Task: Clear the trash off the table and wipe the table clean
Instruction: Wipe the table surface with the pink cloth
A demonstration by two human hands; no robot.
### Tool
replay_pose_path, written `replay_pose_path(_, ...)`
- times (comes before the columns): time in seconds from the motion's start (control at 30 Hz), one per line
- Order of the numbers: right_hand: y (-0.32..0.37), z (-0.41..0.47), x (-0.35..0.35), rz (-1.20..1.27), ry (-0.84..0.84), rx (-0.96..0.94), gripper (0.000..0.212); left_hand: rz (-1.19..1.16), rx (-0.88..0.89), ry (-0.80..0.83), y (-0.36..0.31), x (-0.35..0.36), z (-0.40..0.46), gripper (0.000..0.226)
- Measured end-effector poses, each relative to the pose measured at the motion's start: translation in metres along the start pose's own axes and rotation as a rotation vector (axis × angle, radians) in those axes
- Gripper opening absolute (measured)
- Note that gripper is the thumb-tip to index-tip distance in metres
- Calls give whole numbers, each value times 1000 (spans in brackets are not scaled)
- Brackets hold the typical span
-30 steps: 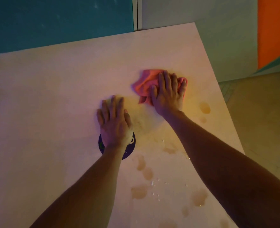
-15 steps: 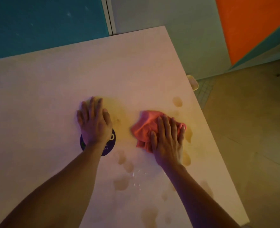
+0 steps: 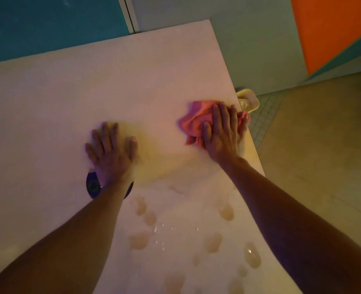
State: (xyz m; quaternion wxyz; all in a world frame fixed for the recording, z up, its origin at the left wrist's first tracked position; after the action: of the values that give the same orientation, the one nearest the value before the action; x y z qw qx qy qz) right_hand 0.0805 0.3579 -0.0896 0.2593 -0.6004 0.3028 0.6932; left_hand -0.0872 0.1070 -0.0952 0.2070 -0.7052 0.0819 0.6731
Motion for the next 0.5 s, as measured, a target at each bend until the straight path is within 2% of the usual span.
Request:
replay_pose_path(0.23, 2, 84, 9, 3, 21, -108, 62, 34, -22, -2, -1, 0, 3, 67)
replay_pose_path(0.5, 13, 48, 9, 28, -9, -120, 59, 33, -26, 11, -2, -3, 2, 66)
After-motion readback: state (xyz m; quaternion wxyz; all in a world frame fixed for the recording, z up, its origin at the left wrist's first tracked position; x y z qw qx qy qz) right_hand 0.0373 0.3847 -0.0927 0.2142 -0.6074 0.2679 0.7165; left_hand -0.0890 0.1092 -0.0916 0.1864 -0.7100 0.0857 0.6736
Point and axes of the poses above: each hand's wrist, its own z-axis towards the middle knuckle, its own x-axis out of the palm, y = z × x, the point moved 4 cm from there along z, towards the middle knuckle, and after that the axes turned 1 degree about -z, right-handed, at the moved point
